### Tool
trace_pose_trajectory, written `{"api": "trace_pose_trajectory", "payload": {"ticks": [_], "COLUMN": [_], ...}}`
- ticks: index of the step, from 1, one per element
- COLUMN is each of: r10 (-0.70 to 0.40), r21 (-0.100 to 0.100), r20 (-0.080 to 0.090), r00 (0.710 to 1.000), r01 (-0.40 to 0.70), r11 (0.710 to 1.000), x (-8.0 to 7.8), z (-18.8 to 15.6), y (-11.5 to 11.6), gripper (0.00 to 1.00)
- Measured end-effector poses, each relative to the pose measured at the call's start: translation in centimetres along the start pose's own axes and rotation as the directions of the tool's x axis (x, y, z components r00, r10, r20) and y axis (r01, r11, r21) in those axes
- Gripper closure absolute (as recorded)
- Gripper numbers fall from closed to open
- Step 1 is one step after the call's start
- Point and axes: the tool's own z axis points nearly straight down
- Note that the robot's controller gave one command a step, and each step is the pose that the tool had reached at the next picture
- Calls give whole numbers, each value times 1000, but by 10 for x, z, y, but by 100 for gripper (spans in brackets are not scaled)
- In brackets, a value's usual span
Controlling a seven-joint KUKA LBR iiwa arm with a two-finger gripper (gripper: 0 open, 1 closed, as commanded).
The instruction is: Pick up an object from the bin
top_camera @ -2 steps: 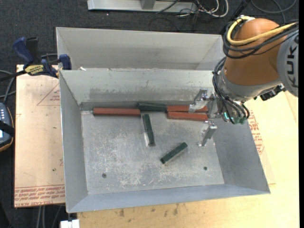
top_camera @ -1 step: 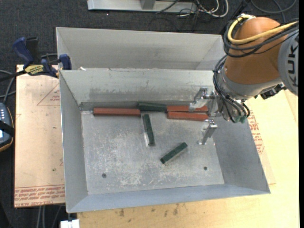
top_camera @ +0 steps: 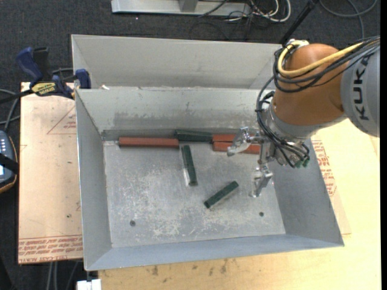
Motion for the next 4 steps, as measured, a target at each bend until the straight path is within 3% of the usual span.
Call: {"api": "trace_pose_trajectory", "payload": {"ticks": [1,2,3,4], "r10": [-222,-194,-296,-393], "r21": [-7,-3,-2,5], "r20": [-9,-5,2,9], "r00": [975,981,955,920], "r01": [222,194,296,393], "r11": [975,981,955,920], "x": [6,0,-9,-19], "z": [51,60,131,125], "y": [10,4,-3,-2], "gripper": [0,0,0,100]}}
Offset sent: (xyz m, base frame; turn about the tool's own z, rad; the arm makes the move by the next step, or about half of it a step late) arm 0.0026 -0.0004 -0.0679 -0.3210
